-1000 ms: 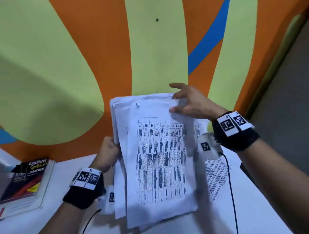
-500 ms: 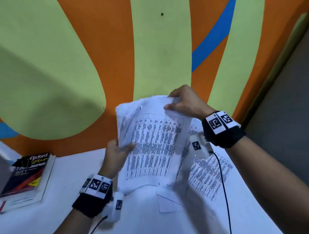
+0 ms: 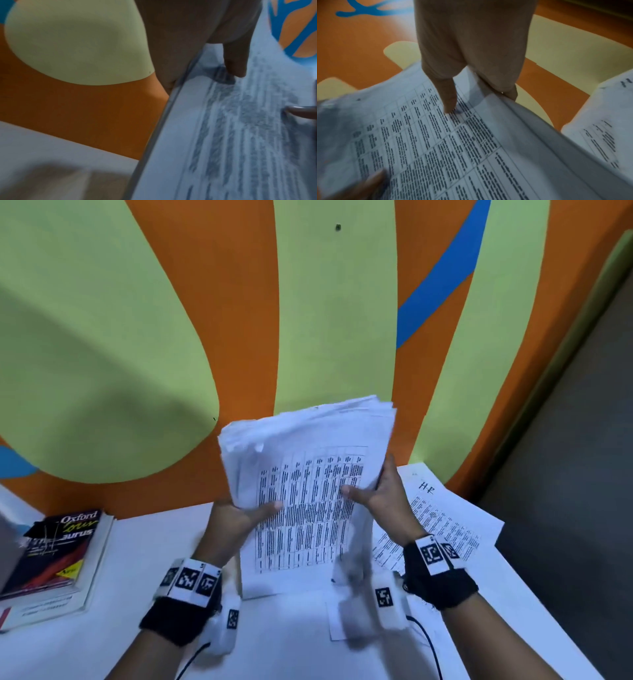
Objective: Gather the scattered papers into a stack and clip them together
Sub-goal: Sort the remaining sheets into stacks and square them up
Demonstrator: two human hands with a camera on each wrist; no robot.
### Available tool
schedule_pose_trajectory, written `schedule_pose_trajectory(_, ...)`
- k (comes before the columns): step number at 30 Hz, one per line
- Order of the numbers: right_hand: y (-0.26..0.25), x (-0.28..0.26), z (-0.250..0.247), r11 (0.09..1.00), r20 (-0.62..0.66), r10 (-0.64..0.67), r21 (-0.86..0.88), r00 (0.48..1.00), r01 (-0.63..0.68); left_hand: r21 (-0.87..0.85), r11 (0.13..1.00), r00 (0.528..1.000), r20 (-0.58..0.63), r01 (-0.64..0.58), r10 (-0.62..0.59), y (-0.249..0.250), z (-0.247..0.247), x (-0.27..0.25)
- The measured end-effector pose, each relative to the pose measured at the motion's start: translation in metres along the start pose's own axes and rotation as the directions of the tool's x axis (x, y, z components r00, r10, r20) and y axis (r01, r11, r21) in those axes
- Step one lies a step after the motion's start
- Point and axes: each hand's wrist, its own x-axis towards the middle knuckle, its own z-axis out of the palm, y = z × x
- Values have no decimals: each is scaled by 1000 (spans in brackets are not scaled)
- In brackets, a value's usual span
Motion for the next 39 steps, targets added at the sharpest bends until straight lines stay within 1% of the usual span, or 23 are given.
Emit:
schedule_pose_trajectory(1, -3, 0, 5, 998, -20, -34, -55, 999, 33, 3, 1000, 1000, -9, 23, -23, -1, 1, 1)
schedule_pose_trajectory(2, -9, 0, 9, 991, -37, -73, -114, 997, 68, -21, 1000, 1000, -13, 13, -13, 0, 2, 2)
schedule_pose_trajectory(4, -19, 1, 13, 967, -104, -165, -211, 981, 141, -83, 996, 997, -73, -23, 17, 2, 0, 9)
schedule_pose_trajectory(5, -25, 1, 14, 953, -129, -220, -239, 967, 185, -111, 993, 996, -89, -41, 31, 4, -1, 13)
schedule_pose_trajectory(7, -40, 1, 14, 937, -137, -301, -225, 944, 266, -127, 990, 994, -97, -65, 53, 14, -3, 17)
schedule_pose_trajectory(9, -41, 1, 13, 951, -122, -286, -161, 950, 266, -92, 987, 989, -82, -131, 124, 20, -4, 17)
schedule_pose_trajectory(11, -31, -1, 15, 975, -89, -208, -102, 974, 199, -54, 980, 978, -96, -190, 184, 17, -3, 14)
schedule_pose_trajectory(12, -26, -4, 18, 981, -82, -166, -117, 983, 156, -41, 981, 977, -110, -188, 182, 12, -3, 14)
schedule_pose_trajectory(14, -16, -7, 22, 982, -100, -134, -150, 986, 119, -25, 985, 975, -148, -173, 167, 5, 1, 12)
schedule_pose_trajectory(17, -23, -5, 28, 976, -131, -185, -136, 974, 167, -49, 983, 967, -197, -175, 162, 12, 4, 13)
schedule_pose_trajectory(19, -32, -5, 30, 967, -125, -233, -137, 964, 216, -40, 977, 955, -222, -209, 195, 20, 1, 15)
schedule_pose_trajectory(21, -31, -4, 26, 967, -117, -238, -123, 964, 223, -36, 972, 951, -217, -234, 221, 22, -3, 17)
schedule_pose_trajectory(24, -21, -7, 24, 975, -102, -194, -128, 976, 180, -60, 974, 962, -179, -217, 204, 13, -5, 17)
schedule_pose_trajectory(26, -16, -8, 25, 981, -98, -185, -76, 978, 178, -58, 972, 961, -174, -228, 216, 13, 0, 14)
schedule_pose_trajectory(29, -21, -6, 29, 972, -137, -233, -64, 963, 226, -56, 968, 955, -183, -246, 232, 16, 0, 14)
schedule_pose_trajectory(31, -23, -4, 30, 970, -119, -241, -39, 963, 238, -58, 977, 973, -126, -204, 196, 13, -5, 16)
schedule_pose_trajectory(33, -16, -3, 28, 974, -34, -218, -71, 975, 215, -9, 993, 991, -63, -122, 121, 4, -9, 18)
schedule_pose_trajectory(34, -7, -3, 27, 977, 22, -184, -109, 983, 186, 32, 995, 993, -69, -90, 92, -1, -11, 19)
schedule_pose_trajectory(35, 4, -3, 23, 970, 56, -137, -194, 989, 145, 64, 995, 991, -102, -80, 86, -5, -11, 18)
schedule_pose_trajectory(36, 19, -2, 16, 933, 60, -89, -345, 994, 104, 81, 993, 983, -154, -91, 103, -8, -10, 17)
schedule_pose_trajectory(37, 32, -1, 4, 855, 35, -26, -517, 999, 40, 101, 989, 970, -212, -104, 123, -9, -10, 17)
schedule_pose_trajectory(38, 45, 0, -12, 753, -50, 53, -654, 997, -73, 121, 986, 954, -260, -119, 147, -6, -10, 16)
schedule_pose_trajectory(39, 54, 0, -33, 651, -187, 121, -727, 975, -220, 141, 982, 940, -297, -129, 166, -3, -12, 16)
